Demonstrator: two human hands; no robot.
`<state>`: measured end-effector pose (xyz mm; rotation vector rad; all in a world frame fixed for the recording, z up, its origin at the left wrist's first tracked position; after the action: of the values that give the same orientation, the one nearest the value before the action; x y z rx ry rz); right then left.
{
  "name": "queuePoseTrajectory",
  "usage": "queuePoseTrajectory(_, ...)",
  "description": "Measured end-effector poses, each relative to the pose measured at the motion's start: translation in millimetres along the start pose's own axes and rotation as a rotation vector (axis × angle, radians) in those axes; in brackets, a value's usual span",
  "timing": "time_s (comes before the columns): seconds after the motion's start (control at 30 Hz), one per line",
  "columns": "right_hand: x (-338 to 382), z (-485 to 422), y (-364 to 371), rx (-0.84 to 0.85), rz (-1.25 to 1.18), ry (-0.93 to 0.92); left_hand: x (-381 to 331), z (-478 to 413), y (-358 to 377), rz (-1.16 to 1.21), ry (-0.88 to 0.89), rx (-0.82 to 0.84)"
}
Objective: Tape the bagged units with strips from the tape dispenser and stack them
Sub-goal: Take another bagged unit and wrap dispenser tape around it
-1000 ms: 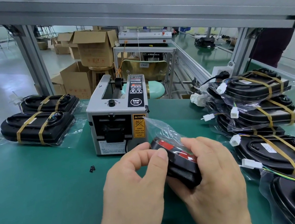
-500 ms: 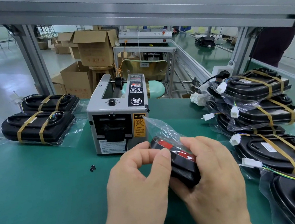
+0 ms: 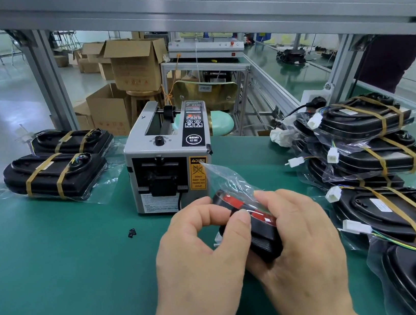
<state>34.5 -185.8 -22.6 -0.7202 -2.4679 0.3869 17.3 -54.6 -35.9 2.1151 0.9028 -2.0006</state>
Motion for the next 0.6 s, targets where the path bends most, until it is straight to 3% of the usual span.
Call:
queuePoseTrajectory(0.43,0.1,0.7,0.4,-0.001,-0.002,-0.010,-3.5,-0.5,-5.3,-0.033,0.019,-0.016)
queuePoseTrajectory(0.6,-0.9,1.1,0.0,-0.005,-0.009,-0.004,2.4,-1.7,-3.5,0.109,0.000,0.071)
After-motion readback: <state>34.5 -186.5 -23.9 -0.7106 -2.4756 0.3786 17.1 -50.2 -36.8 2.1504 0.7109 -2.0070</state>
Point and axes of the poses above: each hand's wrist, its own z-axis away from the middle knuckle, its own y-axis out of the palm, x = y × z, the point moved 6 cm from there along -z, towards the middle knuckle, and after that the axes turned 14 degrees about -z, right-handed, at the moved point
